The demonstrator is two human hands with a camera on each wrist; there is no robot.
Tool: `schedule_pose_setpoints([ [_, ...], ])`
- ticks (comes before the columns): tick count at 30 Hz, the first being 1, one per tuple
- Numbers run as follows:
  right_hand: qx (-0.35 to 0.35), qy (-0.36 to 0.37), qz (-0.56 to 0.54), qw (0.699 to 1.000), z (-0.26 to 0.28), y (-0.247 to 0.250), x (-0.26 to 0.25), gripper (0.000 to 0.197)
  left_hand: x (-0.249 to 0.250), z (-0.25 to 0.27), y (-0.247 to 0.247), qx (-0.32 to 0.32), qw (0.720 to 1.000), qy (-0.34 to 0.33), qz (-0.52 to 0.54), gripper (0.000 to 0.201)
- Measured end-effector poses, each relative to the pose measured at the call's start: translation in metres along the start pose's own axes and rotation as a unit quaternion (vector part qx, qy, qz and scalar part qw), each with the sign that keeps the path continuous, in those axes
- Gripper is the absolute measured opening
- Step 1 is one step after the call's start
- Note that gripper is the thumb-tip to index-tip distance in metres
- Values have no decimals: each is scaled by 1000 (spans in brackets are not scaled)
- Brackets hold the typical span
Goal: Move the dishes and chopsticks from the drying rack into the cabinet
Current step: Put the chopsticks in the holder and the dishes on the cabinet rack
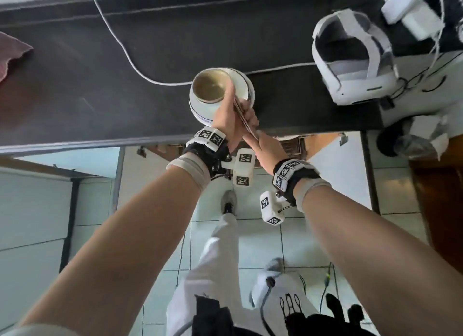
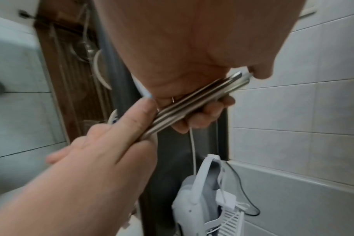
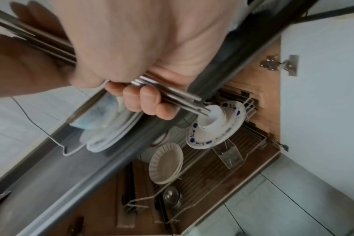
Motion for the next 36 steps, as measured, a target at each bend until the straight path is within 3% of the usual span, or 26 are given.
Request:
schedule_pose_setpoints([
  [4, -43, -1, 15, 999, 27, -50, 50, 26, -68, -6, 29, 54, 998, -33, -13, 40],
  [7, -45, -39, 18, 998, 22, -80, 95, 42, -111, -28, 48, 43, 996, -62, -41, 29],
  [9, -35, -50, 53, 997, 8, -100, 124, 59, -143, -53, 65, 34, 995, -67, -68, 26],
  [11, -28, -26, 136, 990, -14, -127, 152, 64, -175, -82, 89, 36, 993, -69, -85, 26],
  [17, 14, -23, 189, 982, -92, -176, 227, 47, -233, -172, 148, 7, 991, -87, -104, 27],
  [22, 18, -19, 247, 969, -149, -208, 275, 43, -270, -234, 160, -51, 987, -56, -143, 35],
  [24, 32, -38, 181, 982, -169, -213, 301, 39, -277, -258, 165, -51, 983, -63, -162, 38],
  [26, 114, -34, 62, 991, -180, -199, 323, 39, -280, -279, 179, -22, 982, -70, -175, 51],
  [28, 248, -27, -13, 968, -178, -171, 347, 40, -282, -298, 203, 15, 980, -78, -185, 50],
  [30, 332, -35, -92, 938, -177, -155, 372, 41, -283, -316, 229, 63, 974, -78, -205, 42],
  [33, 373, -32, -154, 914, -183, -149, 389, 42, -294, -336, 247, 84, 971, -53, -217, 39],
  [36, 393, -3, -205, 896, -182, -147, 378, 36, -290, -341, 249, 91, 975, -55, -193, 54],
])
Point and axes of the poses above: each hand's wrist, its own z-axis away from the middle knuckle, its own y-axis out of the back of the hand, x = y × z, the point moved 10 cm from there along -z, towards the middle knuckle, and after that the axes turned 1 degree about y, right-handed, at the moved point
